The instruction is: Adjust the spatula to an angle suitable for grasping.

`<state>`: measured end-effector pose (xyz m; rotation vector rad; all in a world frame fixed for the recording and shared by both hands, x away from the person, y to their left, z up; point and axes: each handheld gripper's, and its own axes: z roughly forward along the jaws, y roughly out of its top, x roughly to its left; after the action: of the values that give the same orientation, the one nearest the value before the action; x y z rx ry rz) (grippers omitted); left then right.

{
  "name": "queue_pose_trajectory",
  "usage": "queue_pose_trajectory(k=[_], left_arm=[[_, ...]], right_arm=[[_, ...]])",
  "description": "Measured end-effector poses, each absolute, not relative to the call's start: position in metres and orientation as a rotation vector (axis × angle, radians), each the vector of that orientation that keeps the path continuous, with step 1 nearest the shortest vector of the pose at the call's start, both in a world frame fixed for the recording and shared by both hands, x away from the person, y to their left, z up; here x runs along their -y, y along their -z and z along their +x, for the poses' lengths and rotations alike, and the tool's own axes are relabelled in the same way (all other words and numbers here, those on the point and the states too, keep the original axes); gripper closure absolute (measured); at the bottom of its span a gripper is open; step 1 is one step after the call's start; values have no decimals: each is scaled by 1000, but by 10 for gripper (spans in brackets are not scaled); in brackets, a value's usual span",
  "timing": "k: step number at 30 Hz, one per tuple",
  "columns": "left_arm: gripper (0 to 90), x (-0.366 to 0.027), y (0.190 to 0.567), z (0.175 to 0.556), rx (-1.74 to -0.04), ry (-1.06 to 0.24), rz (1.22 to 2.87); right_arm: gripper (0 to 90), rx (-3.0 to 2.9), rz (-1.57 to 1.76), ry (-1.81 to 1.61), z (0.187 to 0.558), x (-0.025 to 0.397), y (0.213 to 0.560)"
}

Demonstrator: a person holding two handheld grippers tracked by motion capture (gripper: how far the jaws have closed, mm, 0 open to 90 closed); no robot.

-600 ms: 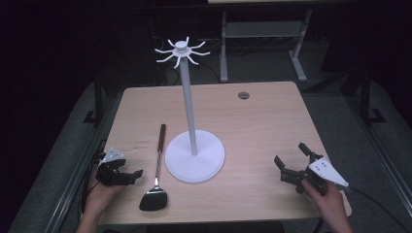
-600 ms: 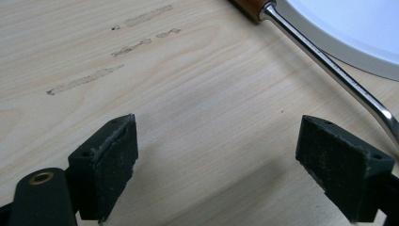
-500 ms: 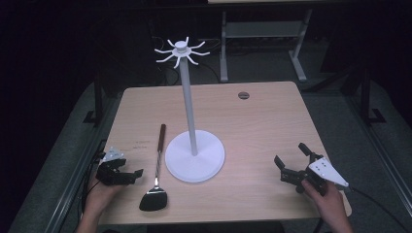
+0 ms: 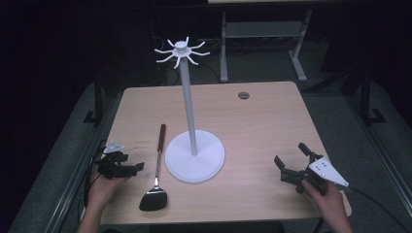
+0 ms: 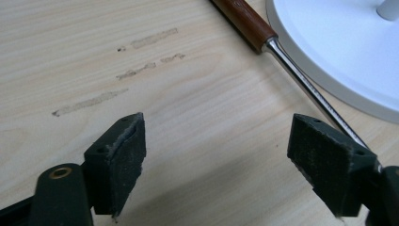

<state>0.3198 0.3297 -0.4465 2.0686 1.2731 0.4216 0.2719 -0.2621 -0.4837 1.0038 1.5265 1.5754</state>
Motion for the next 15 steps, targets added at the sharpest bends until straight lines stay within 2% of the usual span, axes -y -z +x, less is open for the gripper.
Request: queue_pose_trajectory(k=[5,15], left_arm=[[253,-328,441,324,-1284,-420,2052],[417,-323,431,342,-1309,-422,2024]], right_arm=[[0,-1529,1000,-1580,272,262,484],[0,-1530,1000,-1576,272,262,484]])
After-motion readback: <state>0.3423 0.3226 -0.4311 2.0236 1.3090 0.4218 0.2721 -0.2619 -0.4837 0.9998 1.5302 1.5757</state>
